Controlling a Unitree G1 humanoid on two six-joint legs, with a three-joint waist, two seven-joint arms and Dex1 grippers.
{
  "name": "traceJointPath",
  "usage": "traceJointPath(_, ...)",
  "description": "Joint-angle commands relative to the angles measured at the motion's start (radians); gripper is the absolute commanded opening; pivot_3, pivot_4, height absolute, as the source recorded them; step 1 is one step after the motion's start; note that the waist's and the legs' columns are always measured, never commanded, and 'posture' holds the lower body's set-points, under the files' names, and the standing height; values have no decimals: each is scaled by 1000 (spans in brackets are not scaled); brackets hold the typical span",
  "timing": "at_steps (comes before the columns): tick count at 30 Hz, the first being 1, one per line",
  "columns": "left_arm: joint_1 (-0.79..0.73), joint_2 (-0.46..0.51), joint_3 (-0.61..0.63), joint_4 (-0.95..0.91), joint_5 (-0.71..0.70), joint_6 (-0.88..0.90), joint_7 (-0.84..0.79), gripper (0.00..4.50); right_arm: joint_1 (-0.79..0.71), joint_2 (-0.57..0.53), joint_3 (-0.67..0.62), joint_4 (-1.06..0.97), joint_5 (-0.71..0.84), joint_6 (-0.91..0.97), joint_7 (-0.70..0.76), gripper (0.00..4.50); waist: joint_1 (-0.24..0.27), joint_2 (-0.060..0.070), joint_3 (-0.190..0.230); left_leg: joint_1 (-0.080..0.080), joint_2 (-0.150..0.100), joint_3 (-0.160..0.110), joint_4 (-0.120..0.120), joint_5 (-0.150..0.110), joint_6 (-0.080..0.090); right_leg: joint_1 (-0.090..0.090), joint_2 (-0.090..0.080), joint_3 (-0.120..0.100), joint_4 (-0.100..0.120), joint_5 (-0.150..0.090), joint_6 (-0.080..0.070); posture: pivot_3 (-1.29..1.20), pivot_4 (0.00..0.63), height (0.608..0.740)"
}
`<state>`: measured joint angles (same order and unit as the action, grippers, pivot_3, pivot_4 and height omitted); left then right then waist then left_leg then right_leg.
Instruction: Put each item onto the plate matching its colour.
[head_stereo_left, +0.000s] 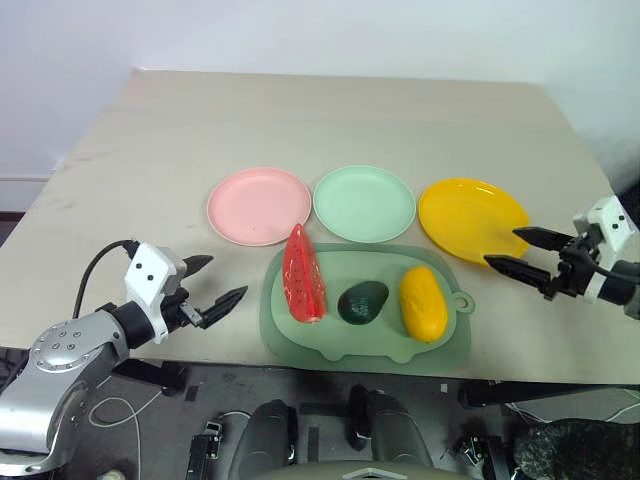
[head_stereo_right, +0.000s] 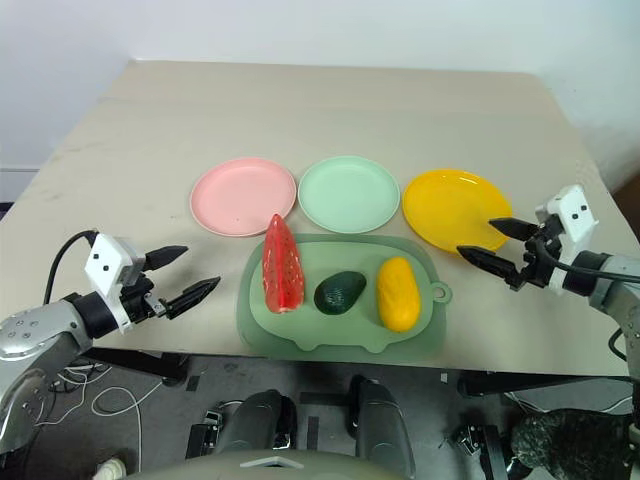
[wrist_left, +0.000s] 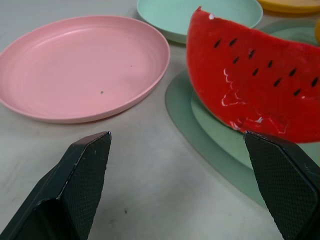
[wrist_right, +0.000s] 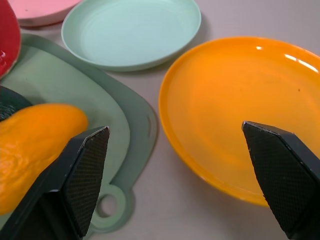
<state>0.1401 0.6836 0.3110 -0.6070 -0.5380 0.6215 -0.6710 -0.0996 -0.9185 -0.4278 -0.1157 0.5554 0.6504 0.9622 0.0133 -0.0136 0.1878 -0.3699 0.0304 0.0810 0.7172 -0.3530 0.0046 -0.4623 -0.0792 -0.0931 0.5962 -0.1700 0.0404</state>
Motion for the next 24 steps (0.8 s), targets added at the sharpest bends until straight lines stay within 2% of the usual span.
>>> traceJointPath(1,-11,8,15,-48,-21,6,15,4449,-20,2,-1,-29,12,-6,-12,4500,0,0,0,0,0,0,0,0,0,0,0,0,0,0,0,0,150,740)
traceJointPath(7,-2,11,0,-80,-22,10,31,4449,-51,14,44,-12,7,-11,-23,4500,0,0,0,0,0,0,0,0,0,0,0,0,0,0,0,0,150,740)
traceJointPath(15,9,47,-2,-65,-16,1,-5,4449,-11,0,-67,-226,215,245,-93,4500,1,0,0,0,0,0,0,0,0,0,0,0,0,0,0,0,150,740)
traceJointPath(20,13,64,-3,-33,-8,-19,-35,4449,28,40,-118,-420,338,373,-235,4500,1,0,0,0,0,0,0,0,0,0,0,0,0,0,-1,0,150,740)
traceJointPath(24,-25,62,-7,-1,-20,-20,-47,4449,45,31,-147,-533,470,510,-349,4500,2,0,0,-1,0,-1,0,0,0,0,0,0,0,-1,-1,0,150,740)
